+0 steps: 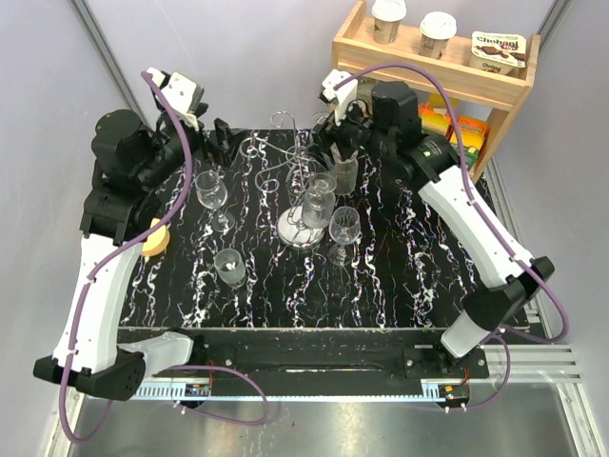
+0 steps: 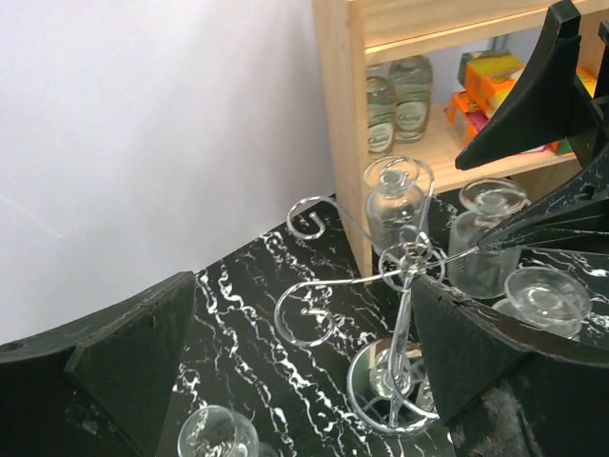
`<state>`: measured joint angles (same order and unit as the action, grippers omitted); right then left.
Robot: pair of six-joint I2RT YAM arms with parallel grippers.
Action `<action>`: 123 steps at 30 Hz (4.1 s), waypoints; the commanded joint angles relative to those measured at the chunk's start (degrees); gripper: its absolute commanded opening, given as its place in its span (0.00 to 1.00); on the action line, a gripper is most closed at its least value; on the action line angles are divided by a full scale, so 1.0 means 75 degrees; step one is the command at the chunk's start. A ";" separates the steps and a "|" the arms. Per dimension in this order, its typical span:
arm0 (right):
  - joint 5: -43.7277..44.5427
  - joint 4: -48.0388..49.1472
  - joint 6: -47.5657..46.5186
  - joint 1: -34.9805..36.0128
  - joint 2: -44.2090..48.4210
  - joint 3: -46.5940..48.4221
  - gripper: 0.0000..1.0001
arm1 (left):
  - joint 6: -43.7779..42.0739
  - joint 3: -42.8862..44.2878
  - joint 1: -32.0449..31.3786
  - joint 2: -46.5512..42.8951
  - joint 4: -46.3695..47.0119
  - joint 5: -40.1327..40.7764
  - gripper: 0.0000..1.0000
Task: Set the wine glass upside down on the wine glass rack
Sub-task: Adjust the wine rack at the center of the board.
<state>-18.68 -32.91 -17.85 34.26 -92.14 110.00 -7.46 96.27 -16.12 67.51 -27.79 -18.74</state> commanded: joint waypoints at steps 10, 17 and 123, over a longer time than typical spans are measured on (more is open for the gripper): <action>0.0755 0.0766 0.1020 0.0518 -0.1343 0.1365 0.73 | 0.0116 -0.0672 0.0696 -0.0364 0.0272 0.0015 0.99; 0.1025 0.0813 0.1079 0.0623 -0.1555 0.1248 0.67 | 0.0105 -0.0637 0.0766 -0.0376 0.0283 -0.0067 0.99; -0.0218 -0.0463 -0.0645 0.0014 -0.0196 0.1682 0.96 | -0.6762 -0.2989 0.2302 -0.1043 -0.6104 -0.2811 0.92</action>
<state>-24.03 -33.82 -24.75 34.70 -98.26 119.77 -44.58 77.14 2.46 59.55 -62.57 -37.56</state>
